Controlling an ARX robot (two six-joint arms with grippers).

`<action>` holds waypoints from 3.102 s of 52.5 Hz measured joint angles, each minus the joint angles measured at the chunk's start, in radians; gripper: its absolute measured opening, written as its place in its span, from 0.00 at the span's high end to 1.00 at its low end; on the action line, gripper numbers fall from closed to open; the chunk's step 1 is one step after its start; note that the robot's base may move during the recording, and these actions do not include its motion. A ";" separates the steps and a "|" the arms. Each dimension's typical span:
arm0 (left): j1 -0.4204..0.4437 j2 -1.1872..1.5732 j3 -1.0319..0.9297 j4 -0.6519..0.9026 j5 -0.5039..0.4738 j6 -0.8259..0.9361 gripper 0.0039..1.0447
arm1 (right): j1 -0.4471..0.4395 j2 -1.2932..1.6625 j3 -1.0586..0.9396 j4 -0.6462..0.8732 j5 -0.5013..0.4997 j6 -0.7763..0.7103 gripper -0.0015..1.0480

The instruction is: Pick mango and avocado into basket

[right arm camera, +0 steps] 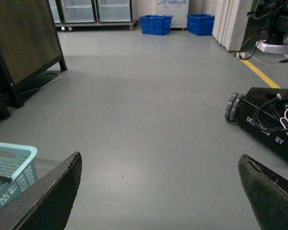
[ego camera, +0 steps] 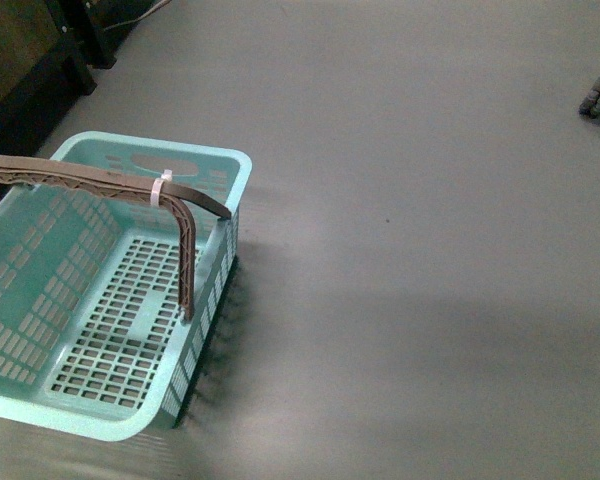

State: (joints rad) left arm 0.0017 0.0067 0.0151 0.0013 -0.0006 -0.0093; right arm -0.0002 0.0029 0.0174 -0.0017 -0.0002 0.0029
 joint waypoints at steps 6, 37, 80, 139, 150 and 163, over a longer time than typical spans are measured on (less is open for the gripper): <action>0.000 0.000 0.000 0.000 0.000 0.000 0.08 | 0.000 0.000 0.000 0.000 0.000 0.000 0.08; 0.014 0.039 0.033 -0.091 0.058 -0.057 0.08 | 0.000 0.000 0.000 0.000 0.000 0.000 0.08; 0.154 1.748 0.610 0.374 0.184 -0.949 0.08 | 0.000 0.000 0.000 0.000 0.000 0.000 0.08; 0.082 1.948 0.737 0.544 0.130 -1.302 0.86 | 0.000 0.000 0.000 0.000 0.000 0.000 0.08; 0.175 1.481 0.588 0.373 0.186 -1.378 0.86 | 0.000 0.000 0.000 0.000 0.000 0.000 0.08; 0.233 0.969 0.570 0.056 0.198 -1.461 0.86 | 0.000 0.000 0.000 0.000 0.000 0.000 0.08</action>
State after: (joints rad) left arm 0.2348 0.9760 0.5846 0.0578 0.1978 -1.4708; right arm -0.0002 0.0029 0.0174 -0.0017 -0.0002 0.0029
